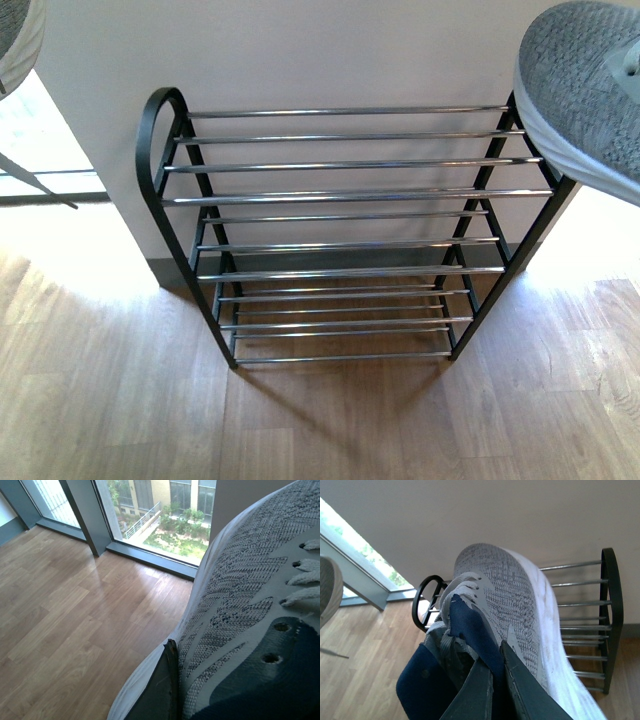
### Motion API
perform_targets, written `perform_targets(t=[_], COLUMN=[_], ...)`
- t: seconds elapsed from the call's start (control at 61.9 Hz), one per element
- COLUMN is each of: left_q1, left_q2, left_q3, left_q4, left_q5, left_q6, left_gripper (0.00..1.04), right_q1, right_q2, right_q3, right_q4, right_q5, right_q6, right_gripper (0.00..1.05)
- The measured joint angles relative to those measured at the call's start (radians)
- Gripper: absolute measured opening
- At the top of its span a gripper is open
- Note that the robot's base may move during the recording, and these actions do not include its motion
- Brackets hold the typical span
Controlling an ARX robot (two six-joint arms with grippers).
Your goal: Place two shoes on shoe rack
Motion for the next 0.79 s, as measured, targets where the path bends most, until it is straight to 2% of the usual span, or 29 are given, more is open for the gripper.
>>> perform_targets(t=[0.129,0.178,0.307,0.404,0.614,0.792], left_q1=[0.000,0.000,0.000,0.000,0.000,0.000], left_q2=[0.000,0.000,0.000,0.000,0.000,0.000], left_q3=[0.000,0.000,0.000,0.000,0.000,0.000], left_q4=[0.000,0.000,0.000,0.000,0.000,0.000], left_q5=[0.002,0.002,0.002,0.002,0.002,0.002], left_q6=[0.000,0.000,0.000,0.000,0.000,0.000], left_gripper=[0.02,0.02,0.02,0.02,0.02,0.02], right_q1=[0.146,0.222,0.309,0.337,0.320,0.237], right_q2=[0.222,0.362,0.592,0.739,0.979,1.166], right_q3=[0.145,0.232,0.361,0.440,0.589,0.695], right_q4=[-0.008,0.000,0.048,0.088,0.116,0.169], right_q5=[0.200,0.335,0.545,0.657,0.761,0.794], right_q6=[0.128,0.196,0.301,0.338,0.378,0.378], right_gripper=[0.01,0.01,0.01,0.01,0.01,0.01])
